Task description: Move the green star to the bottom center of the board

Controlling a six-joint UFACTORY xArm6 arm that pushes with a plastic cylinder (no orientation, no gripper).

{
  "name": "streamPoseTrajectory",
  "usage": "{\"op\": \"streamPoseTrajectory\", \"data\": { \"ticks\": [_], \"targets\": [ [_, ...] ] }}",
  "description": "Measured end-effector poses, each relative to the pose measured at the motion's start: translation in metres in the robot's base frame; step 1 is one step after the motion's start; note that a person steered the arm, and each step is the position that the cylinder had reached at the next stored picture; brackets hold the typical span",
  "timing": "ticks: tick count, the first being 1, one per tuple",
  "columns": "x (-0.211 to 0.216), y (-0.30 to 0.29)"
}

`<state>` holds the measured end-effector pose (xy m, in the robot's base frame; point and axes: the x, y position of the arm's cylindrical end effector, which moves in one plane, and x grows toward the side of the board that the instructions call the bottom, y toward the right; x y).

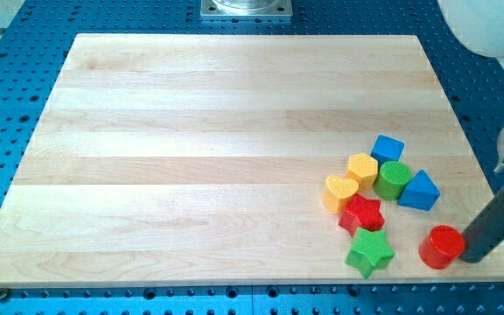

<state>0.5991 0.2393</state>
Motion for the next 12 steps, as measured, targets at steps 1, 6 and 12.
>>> {"op": "streamPoseTrajectory", "data": {
  "ticks": [1, 6, 12],
  "targets": [
    [0.009, -0.005],
    [0.012, -0.189],
    [0.015, -0.064]
  ]
}}
